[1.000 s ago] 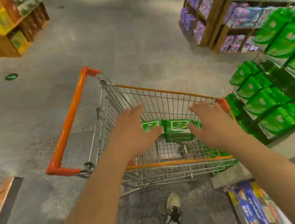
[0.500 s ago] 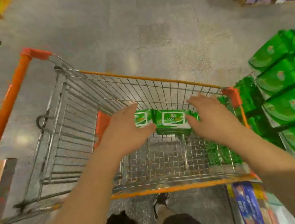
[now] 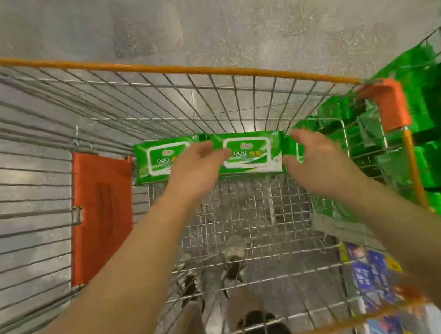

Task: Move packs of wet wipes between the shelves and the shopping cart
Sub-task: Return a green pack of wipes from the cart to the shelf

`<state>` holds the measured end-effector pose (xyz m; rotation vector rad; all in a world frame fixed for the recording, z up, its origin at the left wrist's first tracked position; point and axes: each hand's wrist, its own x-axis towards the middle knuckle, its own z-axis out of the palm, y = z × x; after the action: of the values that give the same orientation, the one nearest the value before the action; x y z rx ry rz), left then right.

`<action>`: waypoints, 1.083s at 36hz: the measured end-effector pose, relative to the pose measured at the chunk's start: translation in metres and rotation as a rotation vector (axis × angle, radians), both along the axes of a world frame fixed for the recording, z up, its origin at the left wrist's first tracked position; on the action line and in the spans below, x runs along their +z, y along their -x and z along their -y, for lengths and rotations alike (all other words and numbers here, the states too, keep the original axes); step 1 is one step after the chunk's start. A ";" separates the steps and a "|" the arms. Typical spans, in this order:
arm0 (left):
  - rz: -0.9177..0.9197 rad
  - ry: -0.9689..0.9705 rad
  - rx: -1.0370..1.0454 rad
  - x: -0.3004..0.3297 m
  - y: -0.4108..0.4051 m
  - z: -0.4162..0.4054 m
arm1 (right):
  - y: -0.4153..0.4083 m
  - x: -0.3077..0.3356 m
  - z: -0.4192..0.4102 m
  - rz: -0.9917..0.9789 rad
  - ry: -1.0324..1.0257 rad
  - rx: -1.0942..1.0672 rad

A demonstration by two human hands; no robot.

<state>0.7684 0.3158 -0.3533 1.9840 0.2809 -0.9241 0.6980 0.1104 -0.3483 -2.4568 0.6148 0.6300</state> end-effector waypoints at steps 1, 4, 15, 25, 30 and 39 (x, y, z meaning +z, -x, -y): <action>-0.010 -0.005 0.007 -0.010 -0.004 0.004 | -0.003 -0.009 0.002 -0.009 -0.003 -0.011; -0.049 -0.016 0.036 -0.039 -0.014 0.017 | -0.013 -0.038 0.008 -0.032 -0.028 -0.050; -0.015 -0.133 0.136 -0.117 -0.025 0.054 | -0.032 -0.110 0.022 -0.099 -0.220 -0.274; 0.011 -0.322 0.056 -0.139 -0.027 0.070 | -0.042 -0.114 0.023 -0.221 -0.154 -0.205; -0.034 -0.406 0.005 -0.142 -0.037 0.073 | -0.042 -0.110 0.013 -0.148 -0.055 -0.121; -0.022 -0.433 0.049 -0.152 -0.041 0.077 | -0.046 -0.119 0.017 -0.184 -0.318 -0.492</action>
<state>0.8093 0.2385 -0.5057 2.3474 0.5797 -0.9098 0.7444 0.0935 -0.4673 -1.8689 1.0586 0.6900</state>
